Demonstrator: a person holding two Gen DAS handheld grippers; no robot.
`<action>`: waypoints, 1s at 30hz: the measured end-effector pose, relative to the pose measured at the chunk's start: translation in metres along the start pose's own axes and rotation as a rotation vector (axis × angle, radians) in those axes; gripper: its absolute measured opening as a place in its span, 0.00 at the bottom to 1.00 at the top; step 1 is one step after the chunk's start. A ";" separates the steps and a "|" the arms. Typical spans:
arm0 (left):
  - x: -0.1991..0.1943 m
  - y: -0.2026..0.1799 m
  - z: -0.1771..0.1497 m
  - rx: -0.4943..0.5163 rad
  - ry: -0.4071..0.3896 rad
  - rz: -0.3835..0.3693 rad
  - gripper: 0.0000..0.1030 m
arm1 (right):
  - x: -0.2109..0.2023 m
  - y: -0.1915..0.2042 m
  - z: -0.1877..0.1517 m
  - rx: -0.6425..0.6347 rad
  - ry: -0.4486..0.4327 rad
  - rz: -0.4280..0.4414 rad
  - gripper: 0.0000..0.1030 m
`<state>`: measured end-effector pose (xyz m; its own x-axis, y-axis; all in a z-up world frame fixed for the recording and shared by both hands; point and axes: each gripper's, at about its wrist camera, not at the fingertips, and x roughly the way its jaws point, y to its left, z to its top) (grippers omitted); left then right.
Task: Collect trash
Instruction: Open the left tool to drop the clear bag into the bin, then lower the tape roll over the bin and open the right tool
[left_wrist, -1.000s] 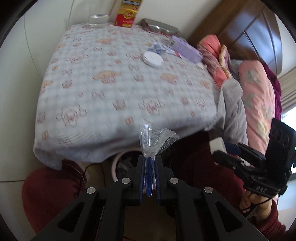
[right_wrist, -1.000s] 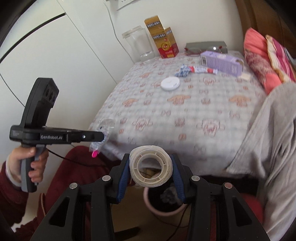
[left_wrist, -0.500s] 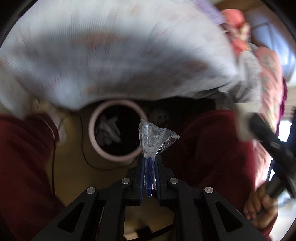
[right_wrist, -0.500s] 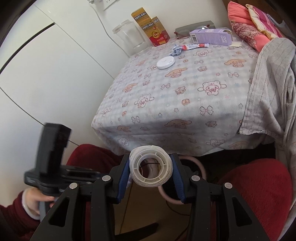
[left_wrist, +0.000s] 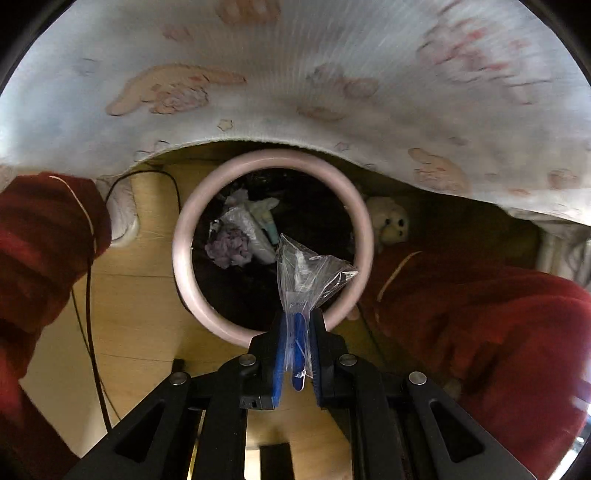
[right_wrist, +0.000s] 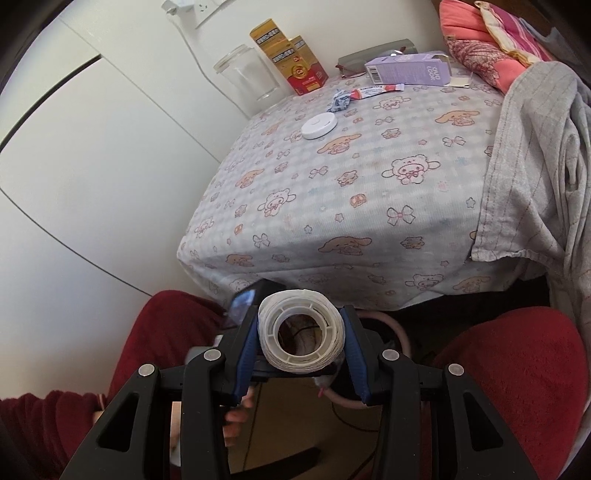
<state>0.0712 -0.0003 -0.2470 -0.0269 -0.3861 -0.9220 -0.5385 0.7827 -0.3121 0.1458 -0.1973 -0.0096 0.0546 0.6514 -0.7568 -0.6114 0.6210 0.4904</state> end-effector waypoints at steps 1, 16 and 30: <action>0.002 0.000 0.002 -0.004 -0.002 0.005 0.12 | -0.001 -0.002 0.000 0.007 -0.005 0.001 0.41; -0.012 0.030 0.008 -0.039 -0.035 0.016 0.99 | -0.001 -0.010 0.002 0.042 -0.019 0.007 0.41; -0.138 0.033 -0.044 0.107 -0.375 0.166 0.99 | 0.031 -0.003 0.002 0.007 0.118 -0.031 0.41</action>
<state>0.0206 0.0573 -0.1196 0.2129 -0.0613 -0.9751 -0.4613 0.8735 -0.1557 0.1513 -0.1779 -0.0336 -0.0202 0.5761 -0.8171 -0.6050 0.6437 0.4687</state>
